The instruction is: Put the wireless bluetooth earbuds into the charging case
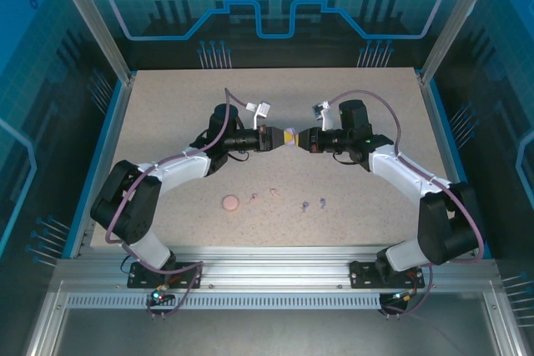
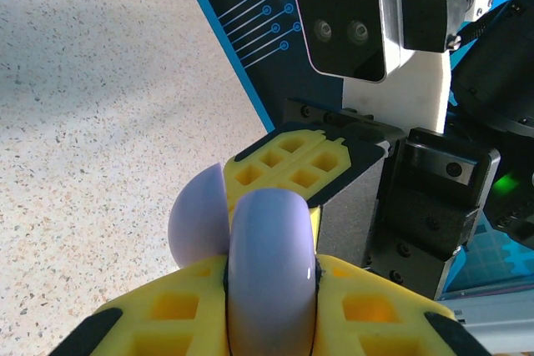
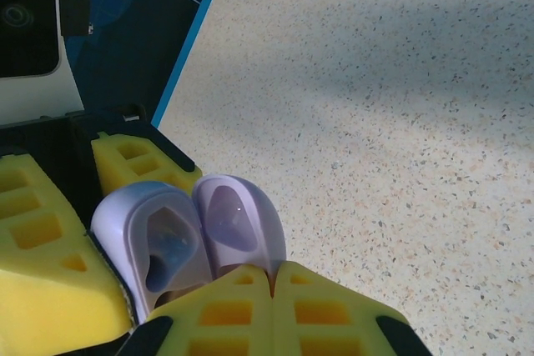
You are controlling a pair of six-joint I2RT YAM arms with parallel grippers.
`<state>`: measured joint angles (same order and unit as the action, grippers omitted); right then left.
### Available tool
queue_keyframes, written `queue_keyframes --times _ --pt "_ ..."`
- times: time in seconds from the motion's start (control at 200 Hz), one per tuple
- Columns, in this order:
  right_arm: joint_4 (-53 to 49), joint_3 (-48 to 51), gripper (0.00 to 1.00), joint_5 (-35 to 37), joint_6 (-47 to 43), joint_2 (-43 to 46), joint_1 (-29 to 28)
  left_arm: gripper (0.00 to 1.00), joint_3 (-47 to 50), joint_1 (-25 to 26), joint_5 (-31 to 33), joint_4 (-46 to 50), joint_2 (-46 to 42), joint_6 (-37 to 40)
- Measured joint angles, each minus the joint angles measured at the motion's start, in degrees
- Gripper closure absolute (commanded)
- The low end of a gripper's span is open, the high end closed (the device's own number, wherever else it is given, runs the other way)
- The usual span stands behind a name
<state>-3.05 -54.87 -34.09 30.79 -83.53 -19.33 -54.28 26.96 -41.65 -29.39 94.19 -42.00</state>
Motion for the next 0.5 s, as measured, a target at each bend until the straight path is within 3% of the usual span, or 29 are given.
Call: queue_keyframes --times 0.09,0.21,0.34,0.5 --pt "-0.22 -0.02 1.0 0.0 -0.07 0.02 0.07 0.62 0.0 0.02 0.15 0.04 0.0 0.09" --pt "-1.55 -0.52 1.0 0.59 -0.72 0.04 0.26 0.4 0.0 0.52 0.72 0.0 -0.09 0.04" --pt "-3.78 -1.16 1.0 1.11 -1.77 0.04 0.28 0.3 0.0 0.59 1.88 0.33 -0.42 0.48" --pt "-6.49 -1.66 1.0 2.08 -2.99 0.48 0.76 0.28 0.02 0.22 3.52 0.68 -1.33 0.59"
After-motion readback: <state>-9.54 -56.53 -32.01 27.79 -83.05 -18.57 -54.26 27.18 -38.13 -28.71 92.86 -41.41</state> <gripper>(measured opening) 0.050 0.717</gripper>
